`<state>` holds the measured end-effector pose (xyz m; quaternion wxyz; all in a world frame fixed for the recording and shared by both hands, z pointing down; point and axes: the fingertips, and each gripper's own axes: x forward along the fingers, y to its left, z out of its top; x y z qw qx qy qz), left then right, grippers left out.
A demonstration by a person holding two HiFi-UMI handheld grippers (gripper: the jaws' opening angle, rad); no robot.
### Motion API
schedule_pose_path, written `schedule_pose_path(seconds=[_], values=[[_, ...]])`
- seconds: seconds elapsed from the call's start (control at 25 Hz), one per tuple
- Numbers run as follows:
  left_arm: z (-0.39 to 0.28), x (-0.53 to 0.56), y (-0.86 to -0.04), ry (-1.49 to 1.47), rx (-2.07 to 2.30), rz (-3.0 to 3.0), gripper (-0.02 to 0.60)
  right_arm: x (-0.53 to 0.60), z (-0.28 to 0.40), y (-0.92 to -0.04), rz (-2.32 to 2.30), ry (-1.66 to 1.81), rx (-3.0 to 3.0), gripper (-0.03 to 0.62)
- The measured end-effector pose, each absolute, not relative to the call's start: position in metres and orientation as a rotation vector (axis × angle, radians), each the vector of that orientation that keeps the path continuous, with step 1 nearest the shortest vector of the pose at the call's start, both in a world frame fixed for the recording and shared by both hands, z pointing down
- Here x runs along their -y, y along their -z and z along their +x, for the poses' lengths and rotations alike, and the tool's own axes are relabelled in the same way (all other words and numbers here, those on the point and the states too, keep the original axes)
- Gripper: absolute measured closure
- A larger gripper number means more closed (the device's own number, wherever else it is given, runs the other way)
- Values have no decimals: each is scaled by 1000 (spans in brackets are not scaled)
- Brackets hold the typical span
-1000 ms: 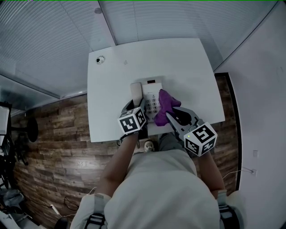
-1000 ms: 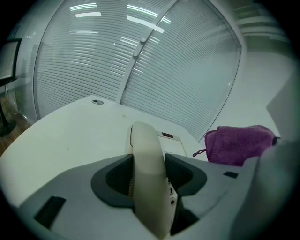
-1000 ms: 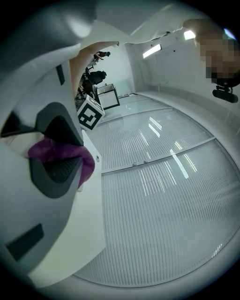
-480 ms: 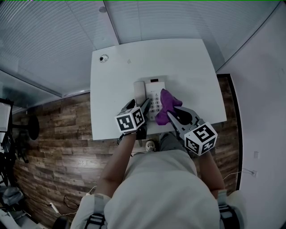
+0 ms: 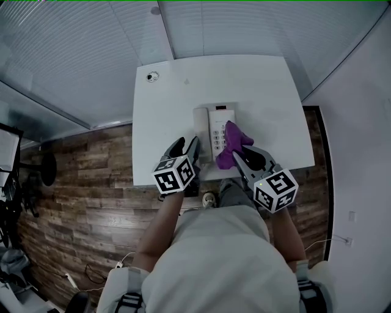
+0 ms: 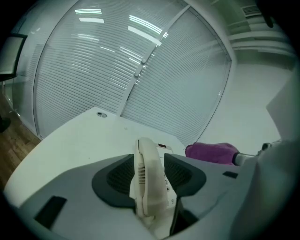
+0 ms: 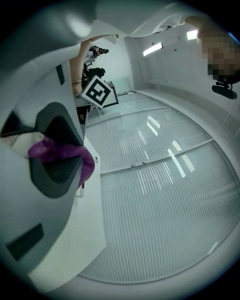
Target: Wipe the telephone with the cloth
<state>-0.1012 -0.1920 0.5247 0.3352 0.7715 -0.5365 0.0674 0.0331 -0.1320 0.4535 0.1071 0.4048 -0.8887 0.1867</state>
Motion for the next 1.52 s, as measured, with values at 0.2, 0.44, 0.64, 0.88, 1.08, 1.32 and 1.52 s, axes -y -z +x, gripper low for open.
schedule_pose_path(seconds=[0.2,0.44,0.64,0.88,1.08,1.32,1.52], values=[[-118,172,-510,-155,1447,2031,490,123,27,-451,1215,-545,2618,511],[-130,149,-504,-166,1443,2082,560,116,25,-448,1281,-534,2629,511],[-134,127,-508,-201,1420,2077,561,106,29,-447,1313,-524,2638,511],[-126,109,-502,-177,1371,2106,560,97,34,-441,1324,-518,2649,511],[-109,99,-497,-179,1371,2119,560,89,49,-435,1321,-499,2664,510],[-92,79,-495,-192,1397,2092,560,71,66,-431,1298,-488,2674,511],[-77,57,-491,-193,1424,2060,560,48,78,-424,1256,-477,2694,511]])
